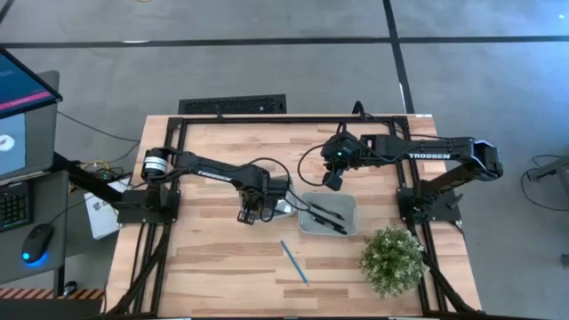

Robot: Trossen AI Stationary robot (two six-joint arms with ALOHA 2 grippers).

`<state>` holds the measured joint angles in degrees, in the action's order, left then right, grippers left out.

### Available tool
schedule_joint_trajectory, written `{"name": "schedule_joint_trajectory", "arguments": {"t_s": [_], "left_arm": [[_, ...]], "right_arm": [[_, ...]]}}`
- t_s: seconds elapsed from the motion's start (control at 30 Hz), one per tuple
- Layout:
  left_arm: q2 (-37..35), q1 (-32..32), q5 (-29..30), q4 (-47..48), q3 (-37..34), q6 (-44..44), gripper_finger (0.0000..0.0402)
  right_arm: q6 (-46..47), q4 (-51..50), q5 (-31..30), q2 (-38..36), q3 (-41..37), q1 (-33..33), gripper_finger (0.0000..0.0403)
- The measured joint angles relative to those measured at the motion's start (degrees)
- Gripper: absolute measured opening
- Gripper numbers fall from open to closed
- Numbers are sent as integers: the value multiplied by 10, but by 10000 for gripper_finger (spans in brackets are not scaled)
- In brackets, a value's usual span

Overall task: Sort pens & pencils
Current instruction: Put the green pencil into the left gray bin, then put the blue pencil into the left gray bin

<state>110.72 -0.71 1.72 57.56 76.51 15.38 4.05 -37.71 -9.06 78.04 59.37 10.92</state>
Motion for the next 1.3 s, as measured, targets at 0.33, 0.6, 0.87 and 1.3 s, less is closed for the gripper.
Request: {"name": "schedule_joint_trajectory", "arguments": {"t_s": [0.33,0.6,0.87,1.3], "left_arm": [[-2,-1,5,17,0,-5,77],[-35,-1,18,85,1,-47,76],[-109,0,21,106,5,-66,75],[-174,72,0,-131,5,-23,75]], "right_arm": [[0,0,0,0,0,0,95],[0,4,0,0,0,1,95],[0,6,0,0,0,1,95],[0,17,0,0,0,1,95]]}}
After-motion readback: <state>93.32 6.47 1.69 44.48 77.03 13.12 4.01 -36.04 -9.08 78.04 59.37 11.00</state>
